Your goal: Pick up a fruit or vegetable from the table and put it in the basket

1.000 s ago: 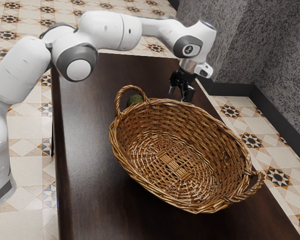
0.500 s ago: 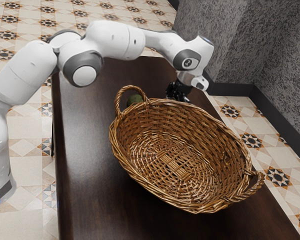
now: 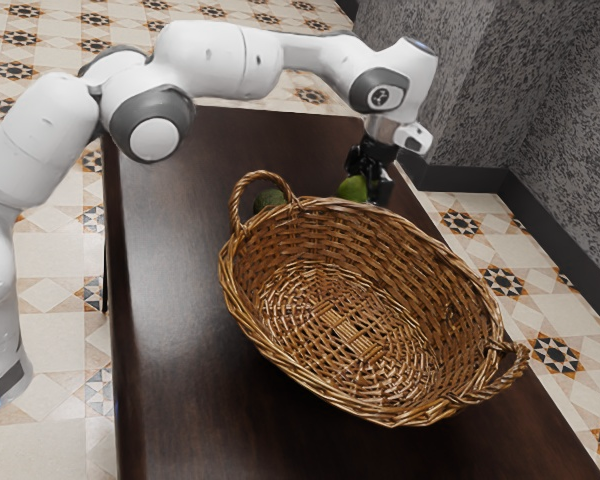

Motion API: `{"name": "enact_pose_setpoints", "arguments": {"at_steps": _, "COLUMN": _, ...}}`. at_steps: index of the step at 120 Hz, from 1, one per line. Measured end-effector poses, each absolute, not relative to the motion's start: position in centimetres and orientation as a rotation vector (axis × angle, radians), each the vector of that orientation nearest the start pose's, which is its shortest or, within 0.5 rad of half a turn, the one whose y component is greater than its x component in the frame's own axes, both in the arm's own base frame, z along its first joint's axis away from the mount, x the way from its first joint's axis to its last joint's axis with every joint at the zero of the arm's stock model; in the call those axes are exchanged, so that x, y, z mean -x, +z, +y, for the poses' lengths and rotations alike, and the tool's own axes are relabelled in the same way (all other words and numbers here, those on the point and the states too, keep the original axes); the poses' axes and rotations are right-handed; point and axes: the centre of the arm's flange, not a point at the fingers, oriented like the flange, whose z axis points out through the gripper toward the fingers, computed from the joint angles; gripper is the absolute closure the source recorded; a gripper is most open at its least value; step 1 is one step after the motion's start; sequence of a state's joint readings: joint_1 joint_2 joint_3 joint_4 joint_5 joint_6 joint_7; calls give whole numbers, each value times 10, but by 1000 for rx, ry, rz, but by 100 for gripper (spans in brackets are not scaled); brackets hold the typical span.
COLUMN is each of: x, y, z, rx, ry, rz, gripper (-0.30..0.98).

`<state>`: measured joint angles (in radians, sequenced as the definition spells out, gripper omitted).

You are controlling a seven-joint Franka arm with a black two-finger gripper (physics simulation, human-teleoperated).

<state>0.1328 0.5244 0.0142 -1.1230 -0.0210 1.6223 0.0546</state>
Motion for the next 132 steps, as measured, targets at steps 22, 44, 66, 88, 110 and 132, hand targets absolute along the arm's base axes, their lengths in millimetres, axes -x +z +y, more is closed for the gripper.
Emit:
{"name": "enact_pose_setpoints", "arguments": {"at_steps": 22, "x": -681, "y": 592, "z": 11, "rx": 3159, "ry": -134, "rz": 67, "gripper": 39}}
{"name": "enact_pose_setpoints", "arguments": {"at_steps": 44, "x": -654, "y": 640, "z": -77, "rx": 3133, "ry": -220, "rz": 277, "gripper": 39}}
{"name": "enact_pose_setpoints", "arguments": {"at_steps": 66, "x": -637, "y": 643, "z": -166, "rx": 3106, "ry": -228, "rz": 491, "gripper": 39}}
{"name": "enact_pose_setpoints", "arguments": {"at_steps": 88, "x": -617, "y": 636, "z": -239, "rx": 3079, "ry": -208, "rz": 670, "gripper": 39}}
{"name": "enact_pose_setpoints", "arguments": {"at_steps": 110, "x": -610, "y": 632, "z": -258, "rx": 3072, "ry": -194, "rz": 708, "gripper": 24}}
{"name": "enact_pose_setpoints", "arguments": {"at_steps": 132, "x": -607, "y": 630, "z": -266, "rx": 3072, "ry": -185, "rz": 721, "gripper": 7}}
